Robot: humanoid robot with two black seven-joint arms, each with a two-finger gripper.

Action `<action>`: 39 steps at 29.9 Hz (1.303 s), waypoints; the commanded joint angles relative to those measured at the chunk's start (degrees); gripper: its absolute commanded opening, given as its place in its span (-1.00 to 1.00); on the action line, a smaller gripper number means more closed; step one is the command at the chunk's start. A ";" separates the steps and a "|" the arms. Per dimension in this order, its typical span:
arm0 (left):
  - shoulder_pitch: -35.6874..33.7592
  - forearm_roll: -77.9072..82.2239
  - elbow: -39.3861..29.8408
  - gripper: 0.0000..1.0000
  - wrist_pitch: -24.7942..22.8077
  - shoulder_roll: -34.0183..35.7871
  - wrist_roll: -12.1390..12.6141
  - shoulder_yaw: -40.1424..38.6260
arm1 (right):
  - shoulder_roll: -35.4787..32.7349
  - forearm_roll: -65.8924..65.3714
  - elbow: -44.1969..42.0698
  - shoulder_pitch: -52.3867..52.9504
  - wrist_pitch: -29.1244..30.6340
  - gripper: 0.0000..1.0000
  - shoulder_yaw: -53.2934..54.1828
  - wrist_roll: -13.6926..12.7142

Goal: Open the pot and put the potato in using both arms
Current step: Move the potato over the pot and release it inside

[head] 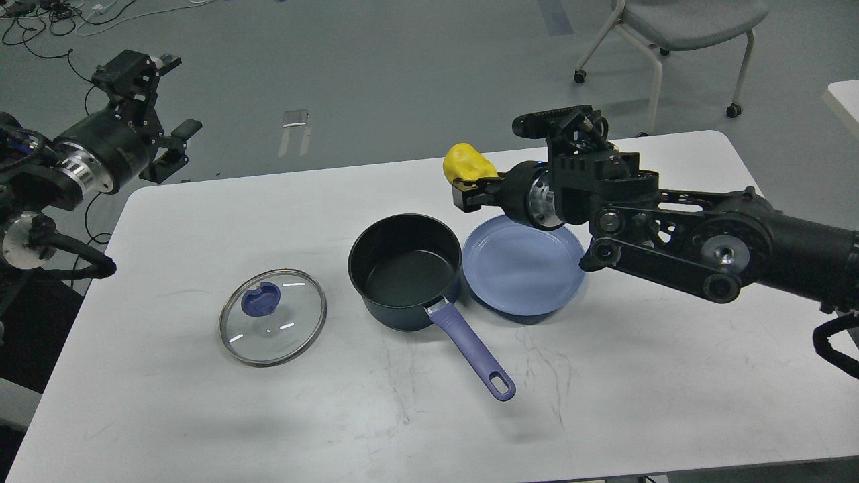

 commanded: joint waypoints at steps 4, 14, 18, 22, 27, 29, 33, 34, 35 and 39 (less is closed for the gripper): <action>0.08 0.00 0.00 0.96 0.00 0.96 -0.26 0.00 | 8.31 1.70 -2.13 -0.41 0.16 -0.10 -1.67 -0.07; 0.08 0.00 0.00 0.96 0.00 1.84 -0.26 -0.09 | 10.16 3.89 -5.56 -2.42 -0.02 0.09 -4.83 -0.07; 0.08 0.00 0.00 0.96 0.00 1.93 -0.26 -0.09 | 11.30 4.51 -6.88 -2.60 -0.89 0.80 -4.05 -0.07; 0.08 0.00 0.00 0.96 -0.09 2.02 -0.26 0.00 | 12.09 7.06 -6.88 -2.52 -0.98 0.96 -3.52 -0.02; 0.08 0.00 0.00 0.96 -0.09 2.02 -0.26 -0.09 | 12.62 7.94 -6.53 -2.34 -0.99 0.98 -0.53 0.07; -0.01 0.00 0.00 0.96 -0.09 1.93 -0.17 -0.18 | 12.62 7.94 -6.53 -2.17 -0.99 0.98 0.70 0.07; -0.45 -0.35 0.00 0.96 -0.09 1.58 -0.09 -0.53 | 11.48 8.29 -5.66 -2.34 -1.42 0.98 8.40 0.51; -0.45 -0.44 0.00 0.96 -0.09 1.49 -0.17 -0.62 | 10.96 8.55 -5.48 -2.60 -1.60 0.98 10.53 0.51; -0.45 -0.61 0.00 0.96 0.00 1.06 -0.17 -1.05 | 9.73 9.60 -4.61 -3.56 -1.95 0.98 14.90 0.60; -0.45 -0.70 0.00 0.96 0.00 -1.93 -0.17 -3.42 | 8.76 16.01 -0.91 -8.57 -1.86 0.98 26.43 1.30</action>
